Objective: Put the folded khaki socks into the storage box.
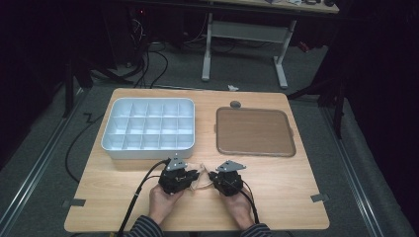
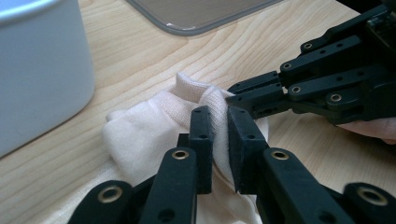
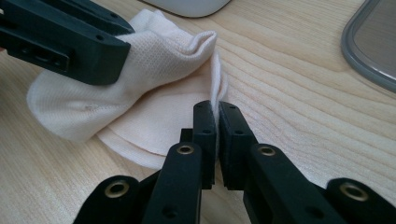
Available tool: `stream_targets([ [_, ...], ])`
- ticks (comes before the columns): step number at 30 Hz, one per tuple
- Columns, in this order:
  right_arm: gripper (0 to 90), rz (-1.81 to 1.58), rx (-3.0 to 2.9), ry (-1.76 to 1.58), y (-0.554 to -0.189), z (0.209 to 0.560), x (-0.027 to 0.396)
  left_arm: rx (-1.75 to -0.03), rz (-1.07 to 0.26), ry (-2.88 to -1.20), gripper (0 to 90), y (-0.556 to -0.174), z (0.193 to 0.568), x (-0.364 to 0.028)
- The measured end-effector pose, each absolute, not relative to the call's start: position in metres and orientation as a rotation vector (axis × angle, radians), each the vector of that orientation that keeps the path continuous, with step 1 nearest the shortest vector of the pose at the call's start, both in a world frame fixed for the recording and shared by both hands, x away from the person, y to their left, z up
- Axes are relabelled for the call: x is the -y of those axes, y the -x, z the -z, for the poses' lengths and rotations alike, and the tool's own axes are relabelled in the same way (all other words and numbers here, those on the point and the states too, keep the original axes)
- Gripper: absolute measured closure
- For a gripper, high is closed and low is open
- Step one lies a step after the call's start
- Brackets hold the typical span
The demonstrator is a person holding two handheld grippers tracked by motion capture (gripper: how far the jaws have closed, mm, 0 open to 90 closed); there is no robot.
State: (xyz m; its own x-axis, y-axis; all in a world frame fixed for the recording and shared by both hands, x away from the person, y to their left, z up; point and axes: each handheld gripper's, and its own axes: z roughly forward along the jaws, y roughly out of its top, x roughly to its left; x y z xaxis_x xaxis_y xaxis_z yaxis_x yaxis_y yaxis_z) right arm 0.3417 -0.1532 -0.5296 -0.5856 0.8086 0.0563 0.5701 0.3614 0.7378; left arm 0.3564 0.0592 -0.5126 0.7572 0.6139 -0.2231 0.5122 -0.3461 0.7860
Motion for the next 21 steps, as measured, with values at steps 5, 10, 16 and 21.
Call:
stream_targets([
  [5,86.3,-1.054,-2.315,-1.216,-0.342,0.529,0.153,-0.850,-0.131,-2.023,80.8,-0.357,0.515,-0.055],
  [10,86.2,-1.052,-2.318,-1.214,-0.342,0.529,0.153,-0.857,-0.119,-2.034,82.3,-0.358,0.517,-0.051],
  [16,85.0,-1.062,-2.320,-1.223,-0.341,0.527,0.153,-0.854,-0.110,-2.014,68.6,-0.358,0.515,-0.055],
  [21,78.3,-1.086,-2.294,-1.226,-0.338,0.520,0.153,-0.854,-0.107,-1.989,62.8,-0.356,0.512,-0.062],
])
